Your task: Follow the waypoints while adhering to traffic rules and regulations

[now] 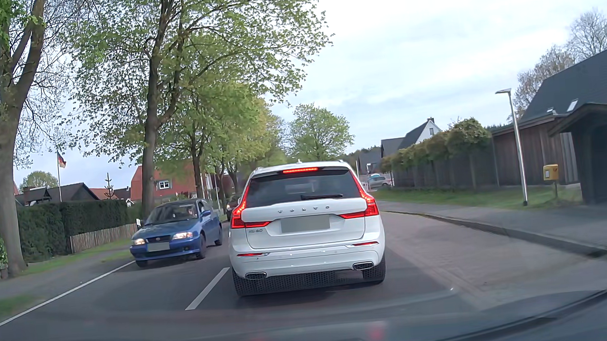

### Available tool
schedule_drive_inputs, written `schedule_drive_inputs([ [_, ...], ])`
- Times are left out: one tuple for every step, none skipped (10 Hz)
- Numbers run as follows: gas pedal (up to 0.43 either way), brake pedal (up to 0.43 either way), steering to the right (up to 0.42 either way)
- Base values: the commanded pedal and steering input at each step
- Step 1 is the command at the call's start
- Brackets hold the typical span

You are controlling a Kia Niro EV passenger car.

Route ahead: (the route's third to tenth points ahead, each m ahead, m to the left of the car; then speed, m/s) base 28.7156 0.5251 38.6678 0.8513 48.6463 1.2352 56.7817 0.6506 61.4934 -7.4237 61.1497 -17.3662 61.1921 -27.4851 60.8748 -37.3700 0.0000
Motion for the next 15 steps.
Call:
schedule_drive_inputs([
  [0.000, 0.238, -0.001],
  [0.000, 0.238, -0.001],
  [0.000, 0.238, -0.001],
  [0.000, 0.238, -0.001],
  [0.000, 0.238, -0.001],
  [0.000, 0.238, -0.001],
  [0.000, 0.238, -0.001],
  [0.000, 0.232, -0.001],
  [0.000, 0.238, -0.001],
  [0.000, 0.238, -0.001],
  [0.000, 0.238, -0.001],
  [0.000, 0.238, -0.001],
  [0.000, 0.232, -0.001],
  [0.000, 0.238, -0.001],
  [0.000, 0.232, -0.001],
])
